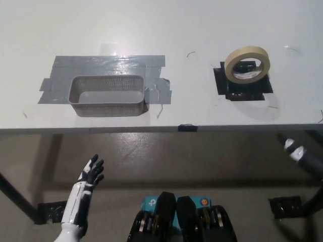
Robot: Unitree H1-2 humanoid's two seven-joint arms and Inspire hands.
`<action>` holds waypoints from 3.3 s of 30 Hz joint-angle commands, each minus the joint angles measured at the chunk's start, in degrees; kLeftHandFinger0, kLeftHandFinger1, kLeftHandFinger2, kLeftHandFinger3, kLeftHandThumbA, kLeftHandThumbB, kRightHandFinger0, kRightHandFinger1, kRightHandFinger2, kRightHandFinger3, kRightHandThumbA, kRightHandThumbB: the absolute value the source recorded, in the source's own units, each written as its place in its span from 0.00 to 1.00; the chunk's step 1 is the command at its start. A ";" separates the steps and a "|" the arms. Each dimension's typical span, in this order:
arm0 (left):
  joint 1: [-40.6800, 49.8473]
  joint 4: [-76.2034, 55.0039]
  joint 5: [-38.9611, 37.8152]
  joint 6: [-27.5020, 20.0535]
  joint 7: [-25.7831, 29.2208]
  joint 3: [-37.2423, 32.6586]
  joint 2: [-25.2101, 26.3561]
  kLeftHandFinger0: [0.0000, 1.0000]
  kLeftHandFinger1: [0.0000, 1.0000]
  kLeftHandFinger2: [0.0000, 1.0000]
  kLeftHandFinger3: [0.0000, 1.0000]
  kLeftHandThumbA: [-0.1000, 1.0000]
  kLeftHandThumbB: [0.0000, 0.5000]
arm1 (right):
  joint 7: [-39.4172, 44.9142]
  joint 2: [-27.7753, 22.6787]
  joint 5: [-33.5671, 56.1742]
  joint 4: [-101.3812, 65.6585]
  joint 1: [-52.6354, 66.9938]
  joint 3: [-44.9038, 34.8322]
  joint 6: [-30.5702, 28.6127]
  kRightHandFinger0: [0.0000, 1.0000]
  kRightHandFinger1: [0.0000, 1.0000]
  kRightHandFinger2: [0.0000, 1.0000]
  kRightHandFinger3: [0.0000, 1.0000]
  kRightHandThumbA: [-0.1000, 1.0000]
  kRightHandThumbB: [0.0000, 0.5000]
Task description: The robot picks the tape placed on the black area with right hand and places it in the small grey container.
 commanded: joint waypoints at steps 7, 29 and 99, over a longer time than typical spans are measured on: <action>-0.34 -2.45 0.12 -0.82 -0.01 -0.04 0.24 1.00 1.00 1.00 1.00 0.95 0.27 | 8.72 -10.39 -18.79 6.15 -20.63 6.85 19.24 1.00 1.00 1.00 1.00 0.84 0.70; 1.47 -1.43 2.09 -0.92 0.02 -0.32 1.30 1.00 1.00 1.00 1.00 0.99 0.26 | 4.06 -11.17 -30.56 51.27 -49.81 26.55 23.96 1.00 1.00 1.00 1.00 0.92 0.97; 3.94 -3.43 1.28 0.42 -1.44 -0.96 3.52 1.00 1.00 1.00 1.00 1.00 0.18 | -18.61 1.98 -31.01 79.81 -63.15 39.44 9.44 0.04 0.58 0.99 0.37 0.00 0.46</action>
